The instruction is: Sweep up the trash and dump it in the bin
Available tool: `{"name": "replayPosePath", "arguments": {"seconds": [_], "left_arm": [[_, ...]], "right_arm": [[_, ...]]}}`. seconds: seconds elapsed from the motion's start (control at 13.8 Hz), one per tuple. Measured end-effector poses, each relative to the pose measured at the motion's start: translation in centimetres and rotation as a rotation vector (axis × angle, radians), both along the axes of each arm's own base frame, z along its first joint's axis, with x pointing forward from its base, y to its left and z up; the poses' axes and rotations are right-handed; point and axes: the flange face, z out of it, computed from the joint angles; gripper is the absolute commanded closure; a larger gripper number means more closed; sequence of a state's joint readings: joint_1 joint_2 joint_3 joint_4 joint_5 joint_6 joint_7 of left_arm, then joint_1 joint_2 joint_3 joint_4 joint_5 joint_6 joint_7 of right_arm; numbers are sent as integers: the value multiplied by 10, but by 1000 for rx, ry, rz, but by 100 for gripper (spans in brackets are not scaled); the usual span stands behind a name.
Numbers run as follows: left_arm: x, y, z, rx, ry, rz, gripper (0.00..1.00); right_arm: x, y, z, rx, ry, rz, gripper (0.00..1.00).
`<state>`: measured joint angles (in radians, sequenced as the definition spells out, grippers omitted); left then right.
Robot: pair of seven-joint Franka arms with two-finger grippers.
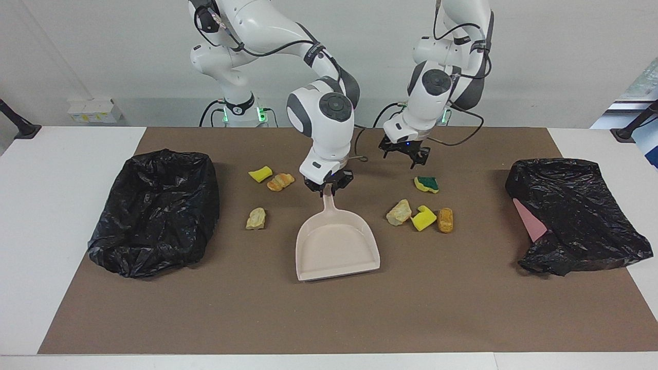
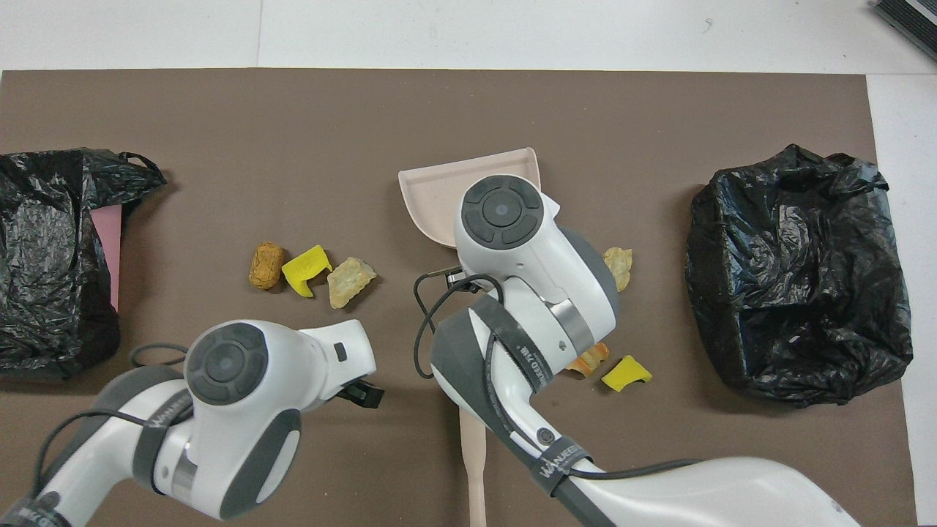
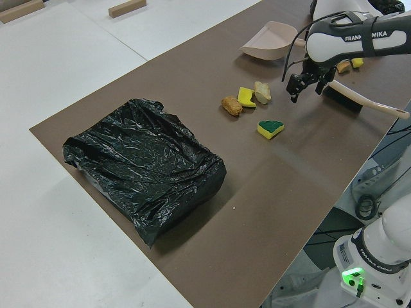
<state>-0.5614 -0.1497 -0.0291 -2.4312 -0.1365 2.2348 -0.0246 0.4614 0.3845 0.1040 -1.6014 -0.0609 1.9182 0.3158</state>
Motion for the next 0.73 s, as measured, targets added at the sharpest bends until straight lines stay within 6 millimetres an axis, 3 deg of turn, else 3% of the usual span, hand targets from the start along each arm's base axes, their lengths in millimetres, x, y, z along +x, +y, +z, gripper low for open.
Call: {"name": "replayPosePath", "arguments": {"seconds": [0.15,0.29,0.51,0.73], "left_arm": [[-33,-37,-9,3,-9,27,0],[-62,-70,-6,0,-18,68,0],[-108,-110,3,-5,-22,122,0],[-144,-135,4,-3,-28,154,0]], "right_arm": [[9,-25,11,2,18,165,100],[13,-43,24,8,29,320,100],[7,-54,41,10,54,500,100],[-5,-58,40,10,84,628,100]]}}
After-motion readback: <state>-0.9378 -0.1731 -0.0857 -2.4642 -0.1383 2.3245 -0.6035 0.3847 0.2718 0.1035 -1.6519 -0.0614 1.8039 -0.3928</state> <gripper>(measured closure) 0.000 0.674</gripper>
